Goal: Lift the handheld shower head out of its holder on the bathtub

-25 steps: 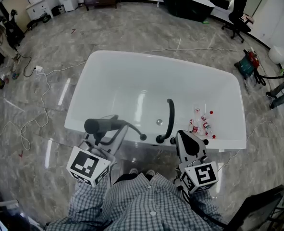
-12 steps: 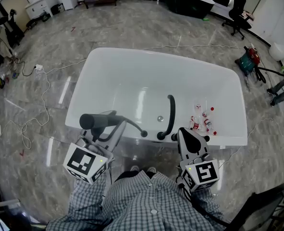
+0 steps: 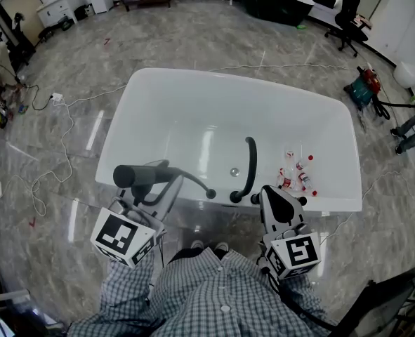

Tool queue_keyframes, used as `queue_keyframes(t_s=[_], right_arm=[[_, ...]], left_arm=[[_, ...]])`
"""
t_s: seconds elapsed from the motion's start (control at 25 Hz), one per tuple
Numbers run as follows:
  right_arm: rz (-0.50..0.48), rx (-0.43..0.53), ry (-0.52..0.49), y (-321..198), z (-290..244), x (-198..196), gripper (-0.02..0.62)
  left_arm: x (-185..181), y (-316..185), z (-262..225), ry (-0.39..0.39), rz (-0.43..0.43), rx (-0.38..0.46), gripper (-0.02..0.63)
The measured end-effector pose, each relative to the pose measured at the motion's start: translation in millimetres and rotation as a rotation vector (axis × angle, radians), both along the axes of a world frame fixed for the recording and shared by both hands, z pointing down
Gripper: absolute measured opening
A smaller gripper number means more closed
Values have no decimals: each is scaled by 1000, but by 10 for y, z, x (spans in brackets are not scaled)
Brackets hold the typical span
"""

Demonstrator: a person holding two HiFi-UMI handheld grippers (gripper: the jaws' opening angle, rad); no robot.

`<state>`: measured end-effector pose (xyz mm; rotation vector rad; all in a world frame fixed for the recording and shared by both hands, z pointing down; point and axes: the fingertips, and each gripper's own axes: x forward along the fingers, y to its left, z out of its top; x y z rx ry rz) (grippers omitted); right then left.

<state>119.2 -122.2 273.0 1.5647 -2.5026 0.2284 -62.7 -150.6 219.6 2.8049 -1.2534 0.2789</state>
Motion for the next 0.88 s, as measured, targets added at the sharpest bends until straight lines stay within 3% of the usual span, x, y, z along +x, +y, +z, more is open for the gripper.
queue_keyframes(t_s=[0.88], right_arm=[[-1,-6,-8,-5,20,-1,18]], left_arm=[[3,3,-2,0,3,1,140]])
